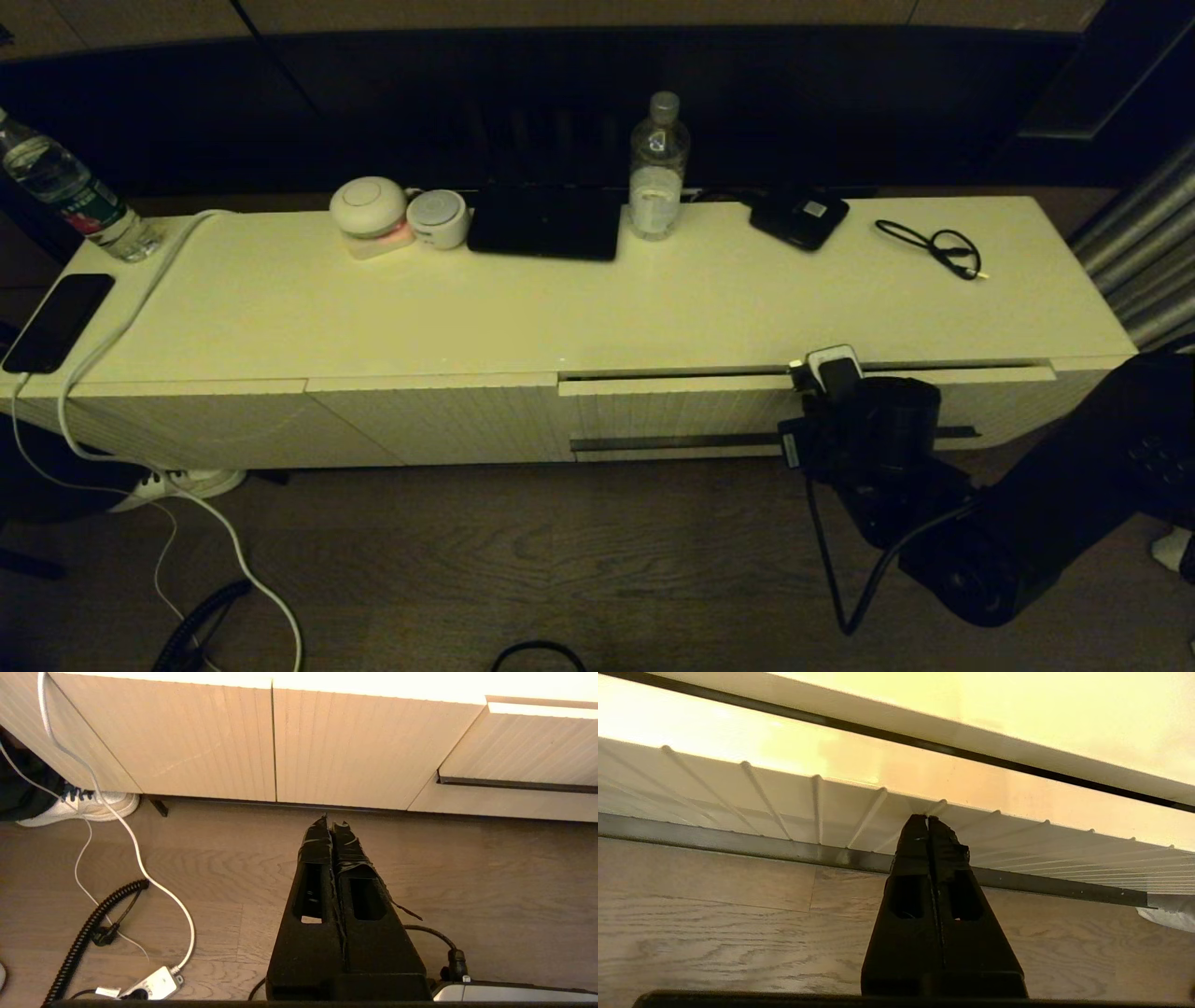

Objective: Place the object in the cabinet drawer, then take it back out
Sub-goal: Close the drawer

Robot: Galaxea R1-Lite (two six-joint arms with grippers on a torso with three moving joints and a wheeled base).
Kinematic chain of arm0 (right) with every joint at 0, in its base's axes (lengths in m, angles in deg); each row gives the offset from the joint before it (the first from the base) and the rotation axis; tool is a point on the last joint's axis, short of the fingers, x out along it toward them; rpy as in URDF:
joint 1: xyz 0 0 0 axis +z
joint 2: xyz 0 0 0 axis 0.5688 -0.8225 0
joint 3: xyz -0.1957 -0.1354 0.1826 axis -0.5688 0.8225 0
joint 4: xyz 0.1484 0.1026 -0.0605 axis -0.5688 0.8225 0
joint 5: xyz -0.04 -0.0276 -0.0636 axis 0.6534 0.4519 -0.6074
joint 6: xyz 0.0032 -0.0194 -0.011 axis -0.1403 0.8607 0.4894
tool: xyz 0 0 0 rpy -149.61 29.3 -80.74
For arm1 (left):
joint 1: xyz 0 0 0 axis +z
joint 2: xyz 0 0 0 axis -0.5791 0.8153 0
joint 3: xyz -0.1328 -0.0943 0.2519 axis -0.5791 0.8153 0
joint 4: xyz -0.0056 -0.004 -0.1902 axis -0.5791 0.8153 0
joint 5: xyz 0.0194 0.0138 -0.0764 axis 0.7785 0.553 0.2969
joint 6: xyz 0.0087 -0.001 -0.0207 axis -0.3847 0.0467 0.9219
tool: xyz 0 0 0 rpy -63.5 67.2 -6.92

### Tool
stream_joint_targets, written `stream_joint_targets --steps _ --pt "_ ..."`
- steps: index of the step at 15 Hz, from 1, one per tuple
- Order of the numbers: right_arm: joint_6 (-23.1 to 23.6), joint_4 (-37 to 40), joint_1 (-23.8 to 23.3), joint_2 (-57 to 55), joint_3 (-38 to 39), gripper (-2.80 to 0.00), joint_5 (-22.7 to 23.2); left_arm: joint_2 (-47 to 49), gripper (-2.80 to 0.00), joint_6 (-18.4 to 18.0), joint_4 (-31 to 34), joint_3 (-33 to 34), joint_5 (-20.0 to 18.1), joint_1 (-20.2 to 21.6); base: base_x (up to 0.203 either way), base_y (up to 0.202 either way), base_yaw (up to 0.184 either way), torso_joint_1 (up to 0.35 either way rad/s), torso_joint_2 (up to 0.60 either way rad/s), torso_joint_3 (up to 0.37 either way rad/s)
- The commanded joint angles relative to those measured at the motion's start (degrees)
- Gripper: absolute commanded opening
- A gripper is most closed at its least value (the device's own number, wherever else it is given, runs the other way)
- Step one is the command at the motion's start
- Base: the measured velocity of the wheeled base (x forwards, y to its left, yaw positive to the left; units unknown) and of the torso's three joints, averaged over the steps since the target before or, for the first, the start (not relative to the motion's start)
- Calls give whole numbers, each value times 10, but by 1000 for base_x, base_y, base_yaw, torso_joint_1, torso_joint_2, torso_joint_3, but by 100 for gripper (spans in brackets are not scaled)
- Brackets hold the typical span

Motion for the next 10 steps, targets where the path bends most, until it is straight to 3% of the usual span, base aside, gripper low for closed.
stream_joint_targets --steps 1,10 --pt "1 -7 6 1 1 -280 -1 -1 -280 0 0 0 0 0 0 0 0 0 0 0" --pt "-10 -31 10 -11 16 -280 -19 -1 -280 0 0 0 0 0 0 0 0 0 0 0"
